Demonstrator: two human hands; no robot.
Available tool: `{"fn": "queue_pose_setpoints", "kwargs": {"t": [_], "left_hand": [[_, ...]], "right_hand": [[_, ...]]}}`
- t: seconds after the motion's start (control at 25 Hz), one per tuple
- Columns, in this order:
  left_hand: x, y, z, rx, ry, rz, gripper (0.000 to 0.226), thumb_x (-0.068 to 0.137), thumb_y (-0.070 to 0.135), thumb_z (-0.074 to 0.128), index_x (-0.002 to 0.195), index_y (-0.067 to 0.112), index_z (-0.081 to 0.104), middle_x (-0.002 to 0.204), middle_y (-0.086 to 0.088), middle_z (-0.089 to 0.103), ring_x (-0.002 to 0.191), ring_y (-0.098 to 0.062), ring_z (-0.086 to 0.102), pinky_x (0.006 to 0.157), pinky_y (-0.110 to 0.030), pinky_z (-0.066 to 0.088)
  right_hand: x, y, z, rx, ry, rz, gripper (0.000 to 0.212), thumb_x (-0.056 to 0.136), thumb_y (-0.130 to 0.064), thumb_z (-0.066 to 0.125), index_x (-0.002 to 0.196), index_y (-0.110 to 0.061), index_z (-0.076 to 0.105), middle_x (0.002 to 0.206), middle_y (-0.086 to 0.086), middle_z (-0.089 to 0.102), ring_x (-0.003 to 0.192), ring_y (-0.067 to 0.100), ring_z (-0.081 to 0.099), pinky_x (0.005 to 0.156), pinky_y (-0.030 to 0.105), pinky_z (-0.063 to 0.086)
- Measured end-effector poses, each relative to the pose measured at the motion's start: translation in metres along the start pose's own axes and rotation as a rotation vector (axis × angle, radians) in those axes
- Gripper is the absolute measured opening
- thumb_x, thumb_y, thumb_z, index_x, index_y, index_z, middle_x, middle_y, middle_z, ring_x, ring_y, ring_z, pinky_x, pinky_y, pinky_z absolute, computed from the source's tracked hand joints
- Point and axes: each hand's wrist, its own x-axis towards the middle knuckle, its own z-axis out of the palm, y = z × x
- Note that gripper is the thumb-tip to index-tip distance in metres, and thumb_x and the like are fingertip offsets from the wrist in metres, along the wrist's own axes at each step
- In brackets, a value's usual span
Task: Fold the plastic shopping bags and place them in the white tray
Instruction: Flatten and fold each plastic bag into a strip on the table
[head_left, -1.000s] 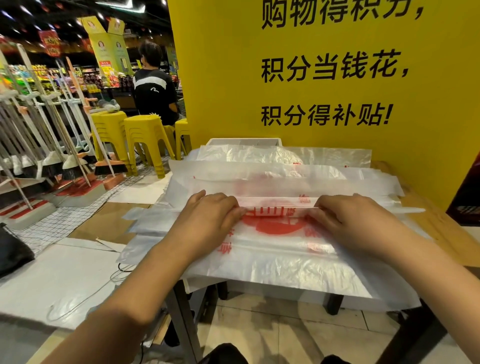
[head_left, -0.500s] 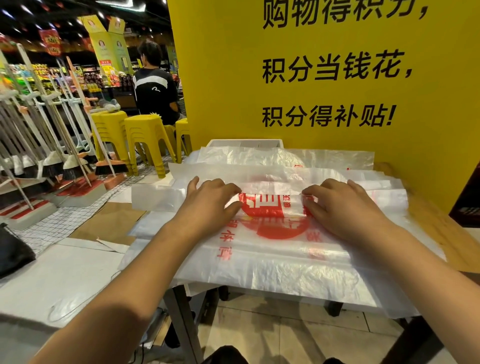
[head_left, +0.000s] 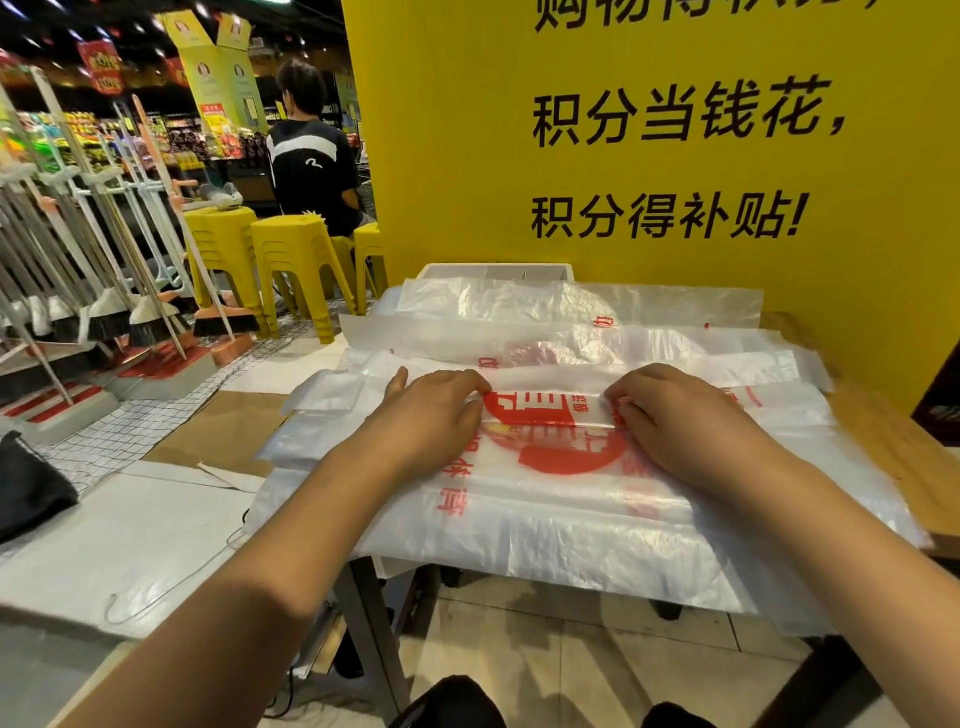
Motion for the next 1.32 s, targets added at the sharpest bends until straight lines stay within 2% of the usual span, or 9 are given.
{"fn": "queue_pose_setpoints", "kwargs": {"t": [0.2,0.32,0.44,0.52,0.6,0.72,0.92,1.12,1.32], "left_hand": [[-0.010,-0.031,-0.006,0.105,-0.137,-0.218,0.062,0.096,0.071,0.014,0.154,0.047,0.021,0.167,0.002,0.009,0.154,-0.027,0.002,0.120,-0.053,-0.009],[-0.011,-0.041,-0.013,0.169,-0.137,-0.318,0.065,0.097,0.070,0.010,0.156,0.043,0.017,0.168,-0.005,0.003,0.154,-0.028,-0.006,0.120,-0.054,-0.014],[-0.010,-0.023,-0.013,0.282,-0.067,-0.235,0.056,0.105,0.049,0.017,0.159,0.033,0.013,0.168,-0.004,-0.002,0.154,-0.023,-0.011,0.119,-0.055,-0.016],[-0.011,-0.009,-0.008,0.192,-0.078,-0.083,0.054,0.107,0.042,0.021,0.159,0.035,0.010,0.168,0.001,-0.004,0.154,-0.018,-0.010,0.122,-0.050,-0.013],[-0.012,-0.002,0.000,0.085,-0.145,0.002,0.053,0.106,0.047,0.019,0.158,0.042,0.009,0.167,0.007,-0.005,0.153,-0.015,-0.010,0.123,-0.045,-0.011],[-0.009,-0.007,0.008,0.046,-0.213,-0.039,0.052,0.103,0.058,0.013,0.153,0.054,0.003,0.167,0.009,-0.007,0.153,-0.018,-0.012,0.122,-0.047,-0.011],[-0.010,-0.017,0.012,0.077,-0.215,-0.100,0.063,0.090,0.077,0.008,0.150,0.060,-0.003,0.166,0.007,-0.012,0.153,-0.023,-0.015,0.121,-0.051,-0.012],[-0.013,-0.011,0.016,0.049,-0.119,-0.084,0.065,0.092,0.079,0.016,0.153,0.056,0.010,0.168,0.003,0.001,0.154,-0.020,-0.007,0.121,-0.050,-0.013],[-0.016,-0.003,0.018,0.051,0.135,0.056,0.080,0.080,0.078,0.017,0.144,0.038,0.046,0.150,0.005,0.041,0.144,-0.014,0.024,0.122,-0.047,-0.007]], "right_hand": [[-0.012,0.017,0.001,0.079,-0.072,0.046,0.037,0.103,-0.038,0.039,0.137,-0.038,0.054,0.147,-0.008,0.048,0.137,0.016,0.041,0.115,0.040,0.031],[-0.013,0.021,0.002,0.058,-0.117,0.053,0.041,0.103,-0.042,0.036,0.142,-0.041,0.048,0.154,-0.008,0.040,0.145,0.011,0.029,0.120,0.042,0.023],[-0.013,0.020,0.001,0.053,-0.142,0.061,0.041,0.103,-0.043,0.035,0.143,-0.042,0.047,0.156,-0.009,0.038,0.146,0.011,0.027,0.120,0.043,0.020],[-0.014,0.019,0.000,0.051,-0.144,0.066,0.042,0.104,-0.043,0.033,0.144,-0.042,0.045,0.157,-0.009,0.036,0.147,0.010,0.026,0.121,0.042,0.018],[-0.014,0.017,0.000,0.046,-0.159,0.075,0.044,0.105,-0.043,0.030,0.148,-0.041,0.039,0.160,-0.010,0.030,0.149,0.011,0.022,0.123,0.040,0.012],[-0.018,0.024,-0.006,-0.008,-0.269,0.089,0.053,0.103,-0.053,0.022,0.155,-0.042,0.021,0.165,-0.011,0.012,0.152,0.011,0.009,0.123,0.037,0.004],[-0.037,0.062,-0.033,-0.080,-0.407,0.230,0.091,0.075,-0.086,-0.002,0.156,-0.044,0.000,0.165,-0.010,-0.012,0.151,0.008,-0.011,0.121,0.037,-0.007],[-0.038,0.060,-0.034,-0.116,-0.400,0.244,0.100,0.073,-0.084,0.005,0.158,-0.033,0.000,0.165,-0.005,-0.012,0.152,0.012,-0.008,0.121,0.039,-0.004],[-0.046,0.015,-0.038,-0.221,-0.059,-0.008,0.072,0.100,-0.055,0.036,0.158,-0.030,0.002,0.166,-0.007,0.013,0.151,0.014,0.013,0.121,0.034,0.010]]}}
